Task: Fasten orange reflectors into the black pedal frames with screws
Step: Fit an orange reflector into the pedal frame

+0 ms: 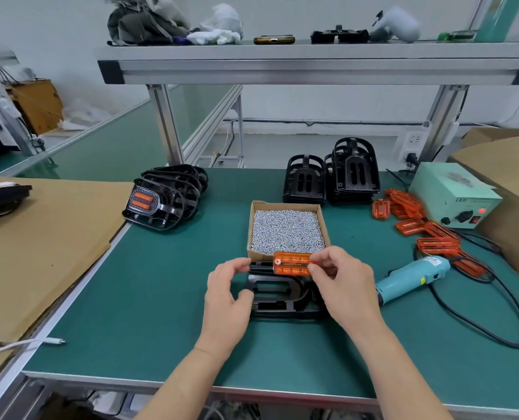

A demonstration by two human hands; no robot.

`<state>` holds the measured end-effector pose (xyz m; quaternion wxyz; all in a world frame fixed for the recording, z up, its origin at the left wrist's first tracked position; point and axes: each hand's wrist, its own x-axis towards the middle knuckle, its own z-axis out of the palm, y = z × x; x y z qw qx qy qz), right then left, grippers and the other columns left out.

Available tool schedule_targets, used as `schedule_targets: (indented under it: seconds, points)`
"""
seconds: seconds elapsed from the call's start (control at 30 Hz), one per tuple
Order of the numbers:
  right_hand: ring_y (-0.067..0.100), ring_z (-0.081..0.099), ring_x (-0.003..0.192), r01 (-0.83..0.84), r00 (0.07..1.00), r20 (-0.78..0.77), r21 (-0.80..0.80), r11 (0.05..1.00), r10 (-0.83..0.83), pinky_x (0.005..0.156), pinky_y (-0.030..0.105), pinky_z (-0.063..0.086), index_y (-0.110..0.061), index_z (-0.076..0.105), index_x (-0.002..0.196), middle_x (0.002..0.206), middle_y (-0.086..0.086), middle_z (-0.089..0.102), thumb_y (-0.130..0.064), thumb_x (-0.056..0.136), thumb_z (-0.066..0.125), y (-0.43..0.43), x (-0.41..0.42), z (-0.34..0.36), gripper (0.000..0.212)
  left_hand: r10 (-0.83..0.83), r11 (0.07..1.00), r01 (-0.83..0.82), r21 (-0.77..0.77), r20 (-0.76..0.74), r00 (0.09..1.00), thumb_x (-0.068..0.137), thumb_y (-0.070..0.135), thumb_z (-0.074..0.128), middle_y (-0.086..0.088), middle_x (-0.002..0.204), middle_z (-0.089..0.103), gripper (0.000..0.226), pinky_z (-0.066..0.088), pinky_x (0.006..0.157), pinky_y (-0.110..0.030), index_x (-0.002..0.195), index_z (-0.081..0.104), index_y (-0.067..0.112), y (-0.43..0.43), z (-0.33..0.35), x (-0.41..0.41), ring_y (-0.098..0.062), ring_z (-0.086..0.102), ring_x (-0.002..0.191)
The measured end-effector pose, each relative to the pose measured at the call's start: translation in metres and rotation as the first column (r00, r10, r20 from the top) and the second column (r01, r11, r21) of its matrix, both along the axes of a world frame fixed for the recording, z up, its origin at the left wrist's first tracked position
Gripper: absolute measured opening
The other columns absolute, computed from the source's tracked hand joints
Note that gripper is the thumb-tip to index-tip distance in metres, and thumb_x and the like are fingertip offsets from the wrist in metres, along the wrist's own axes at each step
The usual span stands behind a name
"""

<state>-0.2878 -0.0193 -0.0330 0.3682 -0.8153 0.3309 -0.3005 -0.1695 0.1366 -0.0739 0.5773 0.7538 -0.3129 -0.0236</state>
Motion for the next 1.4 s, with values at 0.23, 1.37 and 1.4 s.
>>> schedule_targets:
  seconds: [0.23, 1.37, 1.4]
  points:
    - [0.011, 0.066, 0.089, -0.076, 0.986, -0.154, -0.092, 0.993, 0.061, 0.086, 0.037, 0.054, -0.027, 0.071, 0.094, 0.089, -0.015, 0.072, -0.022, 0.091, 0.07, 0.015, 0.01, -0.001, 0.006, 0.086, 0.996, -0.086, -0.002, -0.06, 0.994, 0.086, -0.012, 0.053, 0.013, 0.104, 0.065, 0.049, 0.041, 0.088, -0.007, 0.1, 0.064, 0.035, -0.004, -0.006, 0.004, -0.002, 0.059, 0.105]
    - [0.019, 0.056, 0.103, -0.244, 0.887, -0.449, -0.253, 0.936, 0.11, 0.086, 0.035, 0.05, -0.024, 0.071, 0.098, 0.105, -0.004, 0.062, -0.026, 0.093, 0.064, 0.017, 0.028, -0.004, 0.008, 0.142, 0.952, -0.173, 0.254, 0.137, 0.98, 0.084, -0.004, 0.063, 0.001, 0.099, 0.053, 0.024, 0.031, 0.089, -0.021, 0.09, 0.074, 0.016, -0.013, 0.001, 0.001, -0.018, 0.045, 0.102]
    - [0.018, 0.055, 0.103, -0.243, 0.897, -0.425, -0.247, 0.938, 0.121, 0.087, 0.033, 0.048, -0.024, 0.07, 0.099, 0.104, -0.005, 0.062, -0.028, 0.093, 0.064, 0.016, 0.027, -0.005, 0.009, 0.163, 0.951, -0.203, 0.233, 0.179, 0.97, 0.083, -0.002, 0.066, 0.003, 0.099, 0.052, 0.023, 0.032, 0.09, -0.024, 0.092, 0.073, 0.018, -0.014, 0.003, 0.002, -0.016, 0.043, 0.101]
